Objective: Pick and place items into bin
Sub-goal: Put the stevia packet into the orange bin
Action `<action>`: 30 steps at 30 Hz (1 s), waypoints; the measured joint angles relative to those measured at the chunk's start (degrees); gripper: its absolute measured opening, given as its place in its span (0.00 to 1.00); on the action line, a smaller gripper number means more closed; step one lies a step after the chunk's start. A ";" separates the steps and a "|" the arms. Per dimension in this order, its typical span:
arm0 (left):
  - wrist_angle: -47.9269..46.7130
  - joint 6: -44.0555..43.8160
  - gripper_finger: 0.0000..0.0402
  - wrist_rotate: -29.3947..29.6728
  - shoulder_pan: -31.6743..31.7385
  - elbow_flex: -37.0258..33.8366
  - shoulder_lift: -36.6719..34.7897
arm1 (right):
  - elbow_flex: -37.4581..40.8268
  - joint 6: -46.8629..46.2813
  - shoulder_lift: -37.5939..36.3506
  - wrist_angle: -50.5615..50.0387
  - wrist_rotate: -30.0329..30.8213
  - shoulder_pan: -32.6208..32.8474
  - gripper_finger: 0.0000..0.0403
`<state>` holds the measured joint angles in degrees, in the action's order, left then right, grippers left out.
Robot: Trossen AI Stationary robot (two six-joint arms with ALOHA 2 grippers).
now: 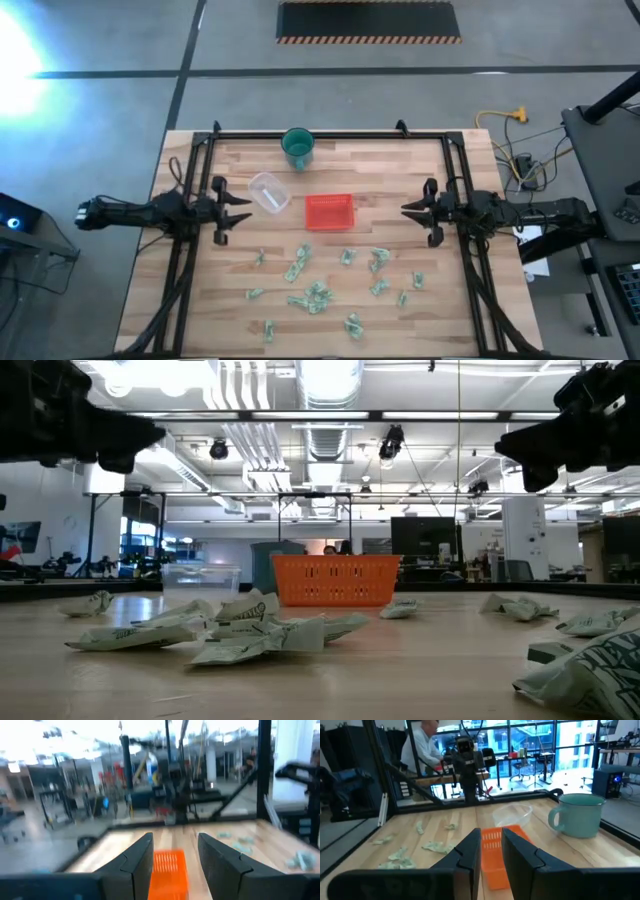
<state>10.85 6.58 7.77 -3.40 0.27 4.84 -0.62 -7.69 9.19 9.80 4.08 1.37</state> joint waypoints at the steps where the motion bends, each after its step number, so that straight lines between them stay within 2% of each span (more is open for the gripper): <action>1: 1.53 -0.14 0.35 0.00 0.02 0.00 0.01 | 0.00 0.90 0.07 0.22 0.00 0.00 0.17; 5: 7.36 -0.19 0.35 0.00 0.02 0.00 0.00 | 0.00 4.88 0.26 3.58 0.42 0.00 0.17; 9: 11.27 0.19 0.35 0.30 0.00 0.00 0.02 | 0.00 5.01 0.35 7.70 0.42 0.00 0.17; 12: 15.09 3.90 0.35 3.49 0.02 0.00 -0.10 | 0.00 4.17 0.35 9.52 0.44 0.00 0.17; 16: 16.57 -2.84 0.35 4.18 0.02 0.00 0.17 | 0.02 1.94 0.42 10.80 0.45 0.01 0.17; 17: 15.68 -4.28 0.35 2.44 0.04 0.00 0.60 | 0.02 1.82 0.45 11.11 0.32 0.08 0.17; 21: 13.88 -8.77 0.35 -11.25 -0.06 0.00 4.03 | 0.02 2.00 1.17 12.32 -1.24 0.20 0.17; 23: 14.64 -10.50 0.35 -15.04 -0.23 0.00 6.81 | 0.02 2.10 1.66 13.26 -2.57 0.30 0.17; 26: 16.09 -10.44 0.35 -17.75 -1.52 0.20 10.86 | 0.02 2.16 3.31 14.78 -4.23 0.62 0.17; 30: 16.46 -6.55 0.35 -17.85 -4.96 1.49 16.59 | 0.02 3.59 6.93 17.86 -7.07 1.89 0.17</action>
<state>27.31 0.03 -10.08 -8.36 1.76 21.43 -0.60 -4.10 16.12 27.66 -2.99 3.26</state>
